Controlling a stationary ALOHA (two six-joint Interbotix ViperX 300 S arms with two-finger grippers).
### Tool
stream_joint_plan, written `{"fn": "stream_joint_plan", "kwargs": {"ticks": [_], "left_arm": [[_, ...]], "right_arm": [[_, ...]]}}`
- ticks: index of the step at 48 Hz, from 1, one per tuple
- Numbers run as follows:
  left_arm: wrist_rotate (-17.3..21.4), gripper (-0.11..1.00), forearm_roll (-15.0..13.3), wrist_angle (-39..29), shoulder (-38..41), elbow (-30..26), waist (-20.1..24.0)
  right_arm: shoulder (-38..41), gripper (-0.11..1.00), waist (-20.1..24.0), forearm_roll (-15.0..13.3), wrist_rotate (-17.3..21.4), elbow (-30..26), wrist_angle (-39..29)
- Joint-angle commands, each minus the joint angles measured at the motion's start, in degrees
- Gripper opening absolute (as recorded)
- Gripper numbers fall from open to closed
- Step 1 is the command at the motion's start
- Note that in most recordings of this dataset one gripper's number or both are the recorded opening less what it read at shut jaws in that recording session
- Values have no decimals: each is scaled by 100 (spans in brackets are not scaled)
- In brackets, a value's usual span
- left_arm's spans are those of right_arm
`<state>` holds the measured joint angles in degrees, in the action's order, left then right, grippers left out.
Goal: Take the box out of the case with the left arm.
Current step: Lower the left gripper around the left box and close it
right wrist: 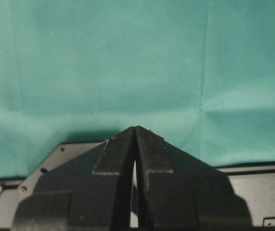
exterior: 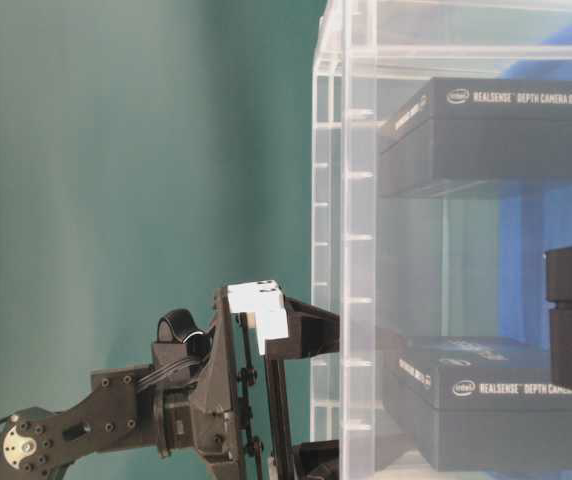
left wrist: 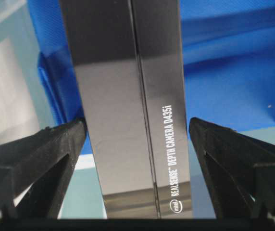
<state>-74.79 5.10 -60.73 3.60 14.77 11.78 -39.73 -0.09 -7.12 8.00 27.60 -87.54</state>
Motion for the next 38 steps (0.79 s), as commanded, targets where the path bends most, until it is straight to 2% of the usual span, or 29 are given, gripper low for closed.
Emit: {"fn": "stream_joint_plan", "kwargs": {"ticks": [1, 18, 32, 35, 38], "left_arm": [[0, 88, 18, 18, -70, 0, 26], [-44, 88, 26, 62, -62, 132, 26], [-141, 87, -9, 18, 18, 9, 26], [-211, 86, -18, 26, 53, -62, 26], [-308, 79, -44, 18, 88, -141, 18]], "right_arm": [[9, 1, 0, -9, 9, -62, 26], [9, 1, 0, -9, 26, -62, 26], [9, 1, 0, 0, 35, -62, 26], [9, 1, 0, 0, 53, -62, 26], [9, 1, 0, 0, 53, -62, 26]]}}
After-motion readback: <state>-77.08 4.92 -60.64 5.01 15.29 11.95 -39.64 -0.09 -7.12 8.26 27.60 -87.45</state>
